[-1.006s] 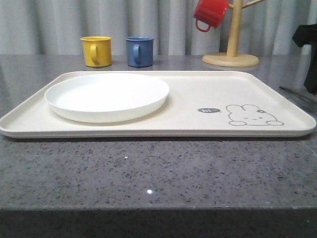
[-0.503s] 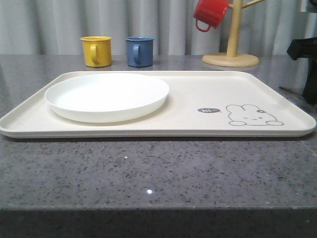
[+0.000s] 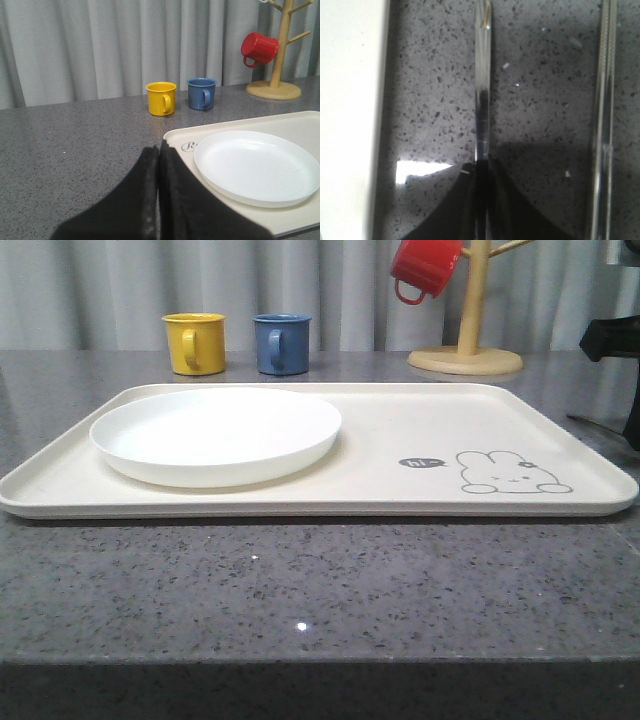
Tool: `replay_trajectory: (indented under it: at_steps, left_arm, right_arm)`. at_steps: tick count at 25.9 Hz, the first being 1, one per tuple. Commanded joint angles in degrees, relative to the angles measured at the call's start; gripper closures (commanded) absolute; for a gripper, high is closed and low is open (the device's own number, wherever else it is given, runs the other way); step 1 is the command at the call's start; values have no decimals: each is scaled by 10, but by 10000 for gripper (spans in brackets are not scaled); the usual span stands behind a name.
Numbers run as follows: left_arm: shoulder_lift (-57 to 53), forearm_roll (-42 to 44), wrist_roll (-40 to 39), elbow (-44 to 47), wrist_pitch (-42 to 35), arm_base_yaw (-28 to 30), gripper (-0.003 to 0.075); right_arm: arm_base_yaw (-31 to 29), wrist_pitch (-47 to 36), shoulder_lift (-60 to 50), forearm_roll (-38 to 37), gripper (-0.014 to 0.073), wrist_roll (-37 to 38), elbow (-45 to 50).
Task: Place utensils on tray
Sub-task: 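Reach the right gripper down and grasp the steel fork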
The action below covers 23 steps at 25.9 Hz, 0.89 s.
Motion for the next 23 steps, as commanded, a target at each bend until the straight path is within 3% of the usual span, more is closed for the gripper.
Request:
replay_trajectory:
  at_steps: [1,14,23]
  left_arm:
    - [6,-4,-6,-15,-45,2,738]
    - [6,-4,-6,-15,-45,2,738]
    - [6,-4,-6,-15,-45,2,738]
  right_arm:
    - [1,-11,-17,3,657,-5,-19]
    - [1,33,-42,2,650,-5,-45]
    - [9,146,-69,-1,650,39,-124]
